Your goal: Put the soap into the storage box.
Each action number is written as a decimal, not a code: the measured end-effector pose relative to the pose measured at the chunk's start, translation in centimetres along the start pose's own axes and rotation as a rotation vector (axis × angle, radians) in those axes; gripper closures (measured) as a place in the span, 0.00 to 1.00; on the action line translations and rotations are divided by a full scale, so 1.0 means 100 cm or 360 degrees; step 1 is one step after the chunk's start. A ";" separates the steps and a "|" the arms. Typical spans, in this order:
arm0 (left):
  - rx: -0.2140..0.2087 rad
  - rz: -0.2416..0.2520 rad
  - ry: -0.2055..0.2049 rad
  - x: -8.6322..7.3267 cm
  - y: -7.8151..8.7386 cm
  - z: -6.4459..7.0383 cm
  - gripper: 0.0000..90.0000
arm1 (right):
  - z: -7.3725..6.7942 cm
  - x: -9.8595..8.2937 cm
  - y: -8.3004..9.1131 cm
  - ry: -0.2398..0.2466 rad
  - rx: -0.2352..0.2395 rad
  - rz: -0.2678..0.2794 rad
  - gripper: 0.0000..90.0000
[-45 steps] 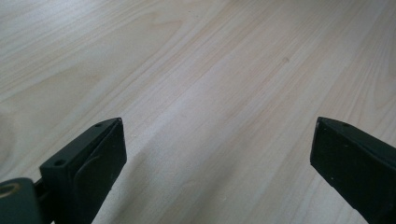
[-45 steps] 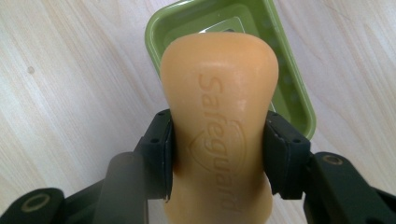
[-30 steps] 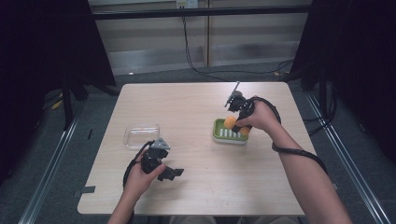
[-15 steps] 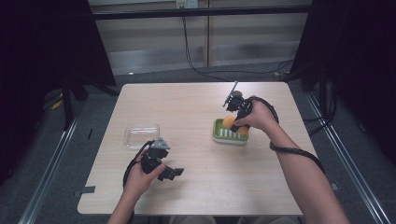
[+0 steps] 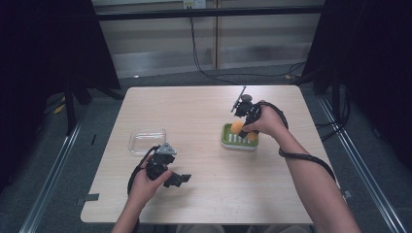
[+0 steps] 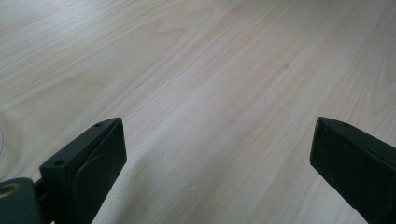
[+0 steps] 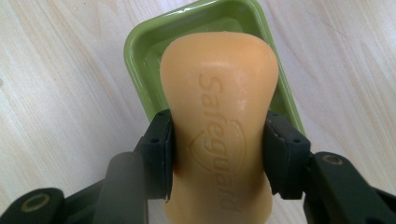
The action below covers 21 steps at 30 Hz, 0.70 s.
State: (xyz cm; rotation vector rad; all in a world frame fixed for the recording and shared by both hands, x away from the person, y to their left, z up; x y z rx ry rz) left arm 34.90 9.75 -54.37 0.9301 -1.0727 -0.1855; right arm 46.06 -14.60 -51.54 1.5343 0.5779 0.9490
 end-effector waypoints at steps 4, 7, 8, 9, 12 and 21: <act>0.0001 -0.0002 0.0001 0.000 0.000 0.000 0.04 | 0.000 0.001 -0.001 0.0002 0.0004 0.0002 0.56; 0.0005 -0.0019 -0.0008 -0.001 0.000 -0.001 0.04 | 0.000 0.001 -0.003 0.0017 0.0002 -0.0001 0.56; 0.0003 -0.0009 -0.0002 0.000 0.000 0.000 0.04 | 0.000 0.001 -0.003 0.0010 0.0002 -0.0006 0.56; 0.0004 -0.0007 -0.0004 0.000 0.000 0.000 0.04 | 0.000 0.001 -0.004 0.0018 0.0005 -0.0003 0.56; 0.0004 -0.0004 -0.0004 0.000 0.000 0.000 0.04 | 0.000 0.001 -0.006 0.0003 0.0005 0.0001 0.56; 0.0006 -0.0004 -0.0002 0.000 0.000 -0.001 0.04 | 0.004 0.000 -0.010 -0.0004 -0.0011 0.0005 0.56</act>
Point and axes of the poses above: each handheld gripper's, and its own axes: y roughly backward along the jaws, x roughly out of its top, z roughly to its right, the point moved 10 cm from there along -y, roughly forward along the jaws, and after that the axes turned 1 degree about z, right-handed, at the moved point
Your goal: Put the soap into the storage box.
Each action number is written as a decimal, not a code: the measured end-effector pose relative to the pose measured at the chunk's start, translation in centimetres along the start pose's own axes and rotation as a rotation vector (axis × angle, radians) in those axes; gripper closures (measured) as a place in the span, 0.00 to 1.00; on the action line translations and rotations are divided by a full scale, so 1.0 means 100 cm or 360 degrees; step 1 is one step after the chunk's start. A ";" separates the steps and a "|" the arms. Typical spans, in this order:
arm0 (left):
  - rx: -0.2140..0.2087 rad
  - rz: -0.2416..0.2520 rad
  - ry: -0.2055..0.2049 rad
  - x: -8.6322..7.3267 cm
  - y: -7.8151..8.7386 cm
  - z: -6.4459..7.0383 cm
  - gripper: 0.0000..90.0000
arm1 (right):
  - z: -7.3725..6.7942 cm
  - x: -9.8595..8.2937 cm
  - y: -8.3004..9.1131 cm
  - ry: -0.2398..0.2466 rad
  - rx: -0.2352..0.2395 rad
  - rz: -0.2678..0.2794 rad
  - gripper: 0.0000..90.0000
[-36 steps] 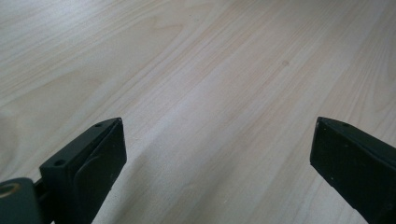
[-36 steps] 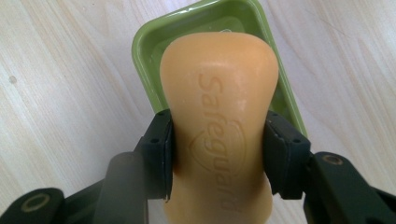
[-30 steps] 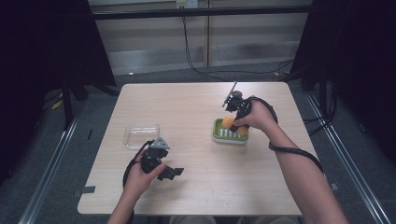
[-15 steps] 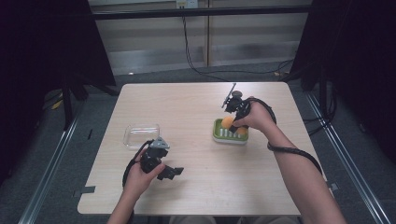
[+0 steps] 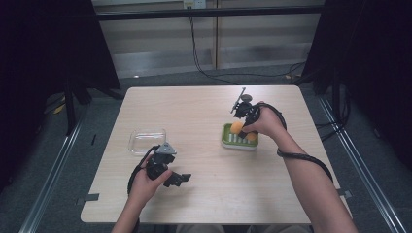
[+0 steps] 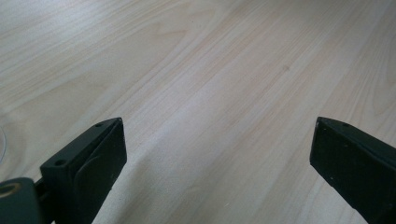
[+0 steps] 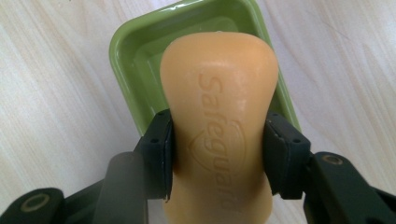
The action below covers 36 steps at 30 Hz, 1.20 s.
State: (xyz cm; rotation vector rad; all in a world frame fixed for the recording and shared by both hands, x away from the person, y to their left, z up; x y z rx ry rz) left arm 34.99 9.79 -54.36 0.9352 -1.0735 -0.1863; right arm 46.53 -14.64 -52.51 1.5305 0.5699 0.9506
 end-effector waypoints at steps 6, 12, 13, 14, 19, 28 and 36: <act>-0.0002 -0.0015 -0.0012 -0.001 -0.001 0.000 0.04 | 0.001 0.001 -0.002 0.0001 -0.0006 0.0025 0.56; -0.0001 -0.0015 -0.0013 -0.001 -0.001 0.000 0.04 | 0.002 0.003 -0.004 0.0007 -0.0019 0.0030 0.56; -0.0002 -0.0008 -0.0005 -0.001 -0.001 0.000 0.04 | 0.002 0.003 -0.004 0.0007 -0.0020 0.0037 0.56; 0.0004 -0.0020 -0.0009 -0.001 0.000 0.000 0.04 | 0.003 0.003 -0.005 0.0012 -0.0017 0.0036 0.56; -0.0002 -0.0017 -0.0013 -0.001 -0.001 0.000 0.04 | 0.004 0.003 -0.006 0.0020 -0.0027 0.0033 0.56; 0.0001 -0.0011 -0.0008 -0.001 0.000 0.000 0.04 | 0.004 0.002 -0.010 0.0027 -0.0032 0.0027 0.56; 0.0001 -0.0004 -0.0003 0.000 0.001 -0.001 0.04 | 0.003 0.003 -0.012 0.0052 -0.0043 0.0028 0.55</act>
Point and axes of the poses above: each handheld gripper's, and its own axes: y roughly backward along the jaws, x roughly out of its top, z roughly to its right, the point moved 10 cm from there along -y, roughly forward along the jaws, and after that the axes turned 1 degree about z, right-handed, at the moved point
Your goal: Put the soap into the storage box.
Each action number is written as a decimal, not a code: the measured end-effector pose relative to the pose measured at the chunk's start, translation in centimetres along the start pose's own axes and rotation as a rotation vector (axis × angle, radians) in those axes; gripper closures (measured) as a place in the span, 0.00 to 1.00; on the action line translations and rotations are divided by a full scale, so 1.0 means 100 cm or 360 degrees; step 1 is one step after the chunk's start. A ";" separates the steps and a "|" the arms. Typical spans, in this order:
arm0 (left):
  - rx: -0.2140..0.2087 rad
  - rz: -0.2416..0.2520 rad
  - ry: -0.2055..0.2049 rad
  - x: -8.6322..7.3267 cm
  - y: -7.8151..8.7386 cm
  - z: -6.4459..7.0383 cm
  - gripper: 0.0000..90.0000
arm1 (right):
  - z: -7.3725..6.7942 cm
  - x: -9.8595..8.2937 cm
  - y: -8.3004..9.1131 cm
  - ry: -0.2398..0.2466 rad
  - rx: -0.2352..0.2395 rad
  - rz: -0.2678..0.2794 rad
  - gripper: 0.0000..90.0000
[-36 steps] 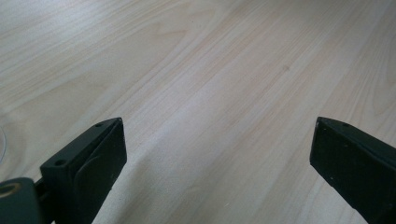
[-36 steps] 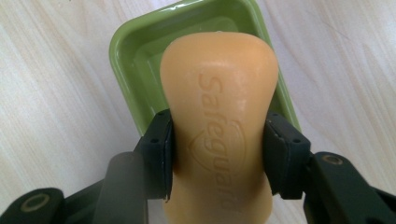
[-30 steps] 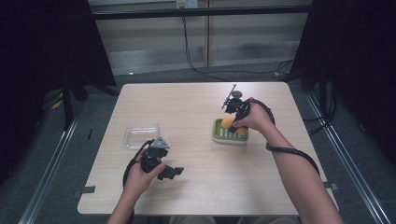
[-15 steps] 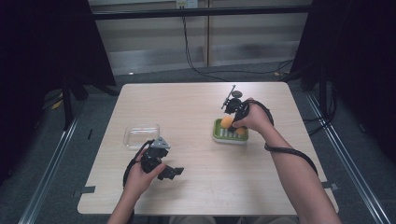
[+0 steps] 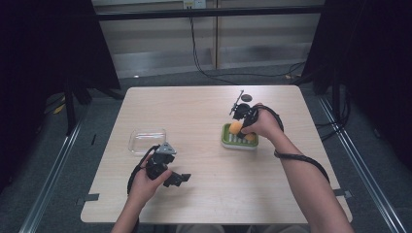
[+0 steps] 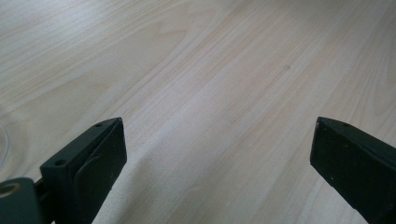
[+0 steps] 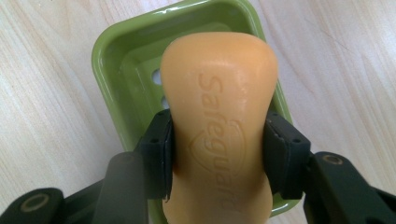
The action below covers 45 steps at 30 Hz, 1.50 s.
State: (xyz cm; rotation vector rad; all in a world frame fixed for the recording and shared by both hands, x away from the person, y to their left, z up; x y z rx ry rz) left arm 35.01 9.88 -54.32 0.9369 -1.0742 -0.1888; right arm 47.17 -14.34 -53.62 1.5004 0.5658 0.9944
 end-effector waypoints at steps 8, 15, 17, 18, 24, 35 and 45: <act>0.0010 -0.0004 -0.0008 0.000 0.001 -0.001 0.04 | 0.000 0.000 -0.002 0.0018 -0.0004 -0.0001 0.55; 0.0005 0.0005 -0.0007 0.001 0.001 0.000 0.04 | 0.001 0.001 -0.005 0.0051 -0.0026 -0.0001 0.55; 0.0005 0.0006 -0.0008 0.001 0.001 0.000 0.04 | 0.000 0.000 -0.006 0.0044 -0.0027 -0.0008 0.55; 0.0004 0.0005 -0.0008 0.001 0.001 0.000 0.04 | 0.000 0.000 -0.007 0.0057 -0.0023 -0.0005 0.55; 0.0006 -0.0001 -0.0008 0.000 0.001 -0.001 0.04 | -0.002 -0.001 -0.012 0.0055 -0.0017 -0.0006 0.55; 0.0008 -0.0012 -0.0010 -0.001 0.000 -0.001 0.04 | -0.001 0.000 -0.015 0.0078 -0.0030 0.0007 0.55; 0.0012 -0.0025 -0.0020 -0.001 -0.001 -0.001 0.04 | -0.002 0.003 -0.014 0.0047 -0.0020 0.0037 0.54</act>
Point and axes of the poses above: each handheld gripper's, and its own axes: y roughly backward along the jaws, x roughly out of its top, z roughly to its right, the point moved 10 cm from there along -y, roughly forward along the jaws, and after that the axes turned 1 degree about z, right-handed, at the moved point
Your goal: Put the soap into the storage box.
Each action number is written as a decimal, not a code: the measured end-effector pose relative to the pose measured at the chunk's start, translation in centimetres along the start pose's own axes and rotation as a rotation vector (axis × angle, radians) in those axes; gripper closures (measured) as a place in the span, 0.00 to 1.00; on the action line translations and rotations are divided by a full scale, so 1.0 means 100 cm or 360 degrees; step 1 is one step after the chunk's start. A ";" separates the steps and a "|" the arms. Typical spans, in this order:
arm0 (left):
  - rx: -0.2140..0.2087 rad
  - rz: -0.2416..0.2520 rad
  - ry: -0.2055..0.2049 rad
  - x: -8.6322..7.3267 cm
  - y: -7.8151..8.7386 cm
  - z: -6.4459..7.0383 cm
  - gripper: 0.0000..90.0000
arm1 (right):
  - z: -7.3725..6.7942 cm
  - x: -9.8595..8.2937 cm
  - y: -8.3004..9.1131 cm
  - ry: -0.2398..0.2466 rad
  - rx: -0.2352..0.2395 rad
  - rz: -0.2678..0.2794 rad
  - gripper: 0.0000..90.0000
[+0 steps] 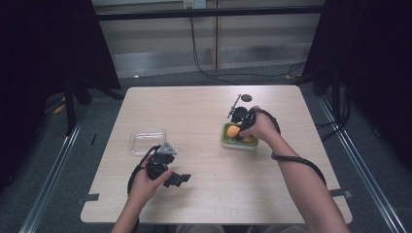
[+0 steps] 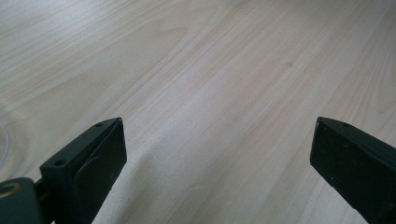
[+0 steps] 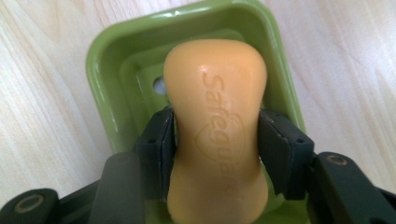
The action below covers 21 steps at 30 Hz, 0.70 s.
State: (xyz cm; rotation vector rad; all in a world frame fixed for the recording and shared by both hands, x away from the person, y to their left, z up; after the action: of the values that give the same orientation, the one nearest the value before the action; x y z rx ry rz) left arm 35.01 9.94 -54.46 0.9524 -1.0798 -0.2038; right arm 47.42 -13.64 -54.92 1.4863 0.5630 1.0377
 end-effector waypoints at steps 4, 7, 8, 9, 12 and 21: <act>-0.0008 0.0013 0.0008 0.001 -0.001 0.002 0.04 | 0.001 0.000 0.004 -0.0001 0.0008 0.0005 0.53; 0.0003 0.0004 0.0005 0.000 0.000 0.001 0.04 | 0.003 -0.001 0.006 -0.0023 -0.0015 0.0012 0.50; 0.0000 0.0014 0.0012 0.001 0.000 0.001 0.04 | 0.003 -0.002 0.007 -0.0045 -0.0016 0.0011 0.49; -0.0001 0.0008 0.0005 0.000 0.000 0.001 0.04 | 0.005 -0.002 0.008 -0.0047 -0.0025 0.0024 0.47; -0.0008 0.0018 0.0006 0.001 0.001 0.000 0.04 | 0.006 -0.003 0.011 -0.0085 -0.0026 0.0032 0.45; -0.0003 0.0030 0.0015 0.001 0.003 0.001 0.04 | 0.005 -0.005 0.021 -0.0180 -0.0035 0.0067 0.37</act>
State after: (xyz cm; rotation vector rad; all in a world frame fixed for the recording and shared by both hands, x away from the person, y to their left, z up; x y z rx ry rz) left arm 34.92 10.03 -54.20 0.9399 -1.0791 -0.1845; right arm 47.18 -14.74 -53.05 1.5324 0.4405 0.9821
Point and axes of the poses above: each handheld gripper's, and its own axes: y roughly backward along the jaws, x roughly out of its top, z roughly to its right, the point moved 10 cm from there along -y, roughly forward along the jaws, and after that the axes turned 1 degree about z, right-handed, at the moved point
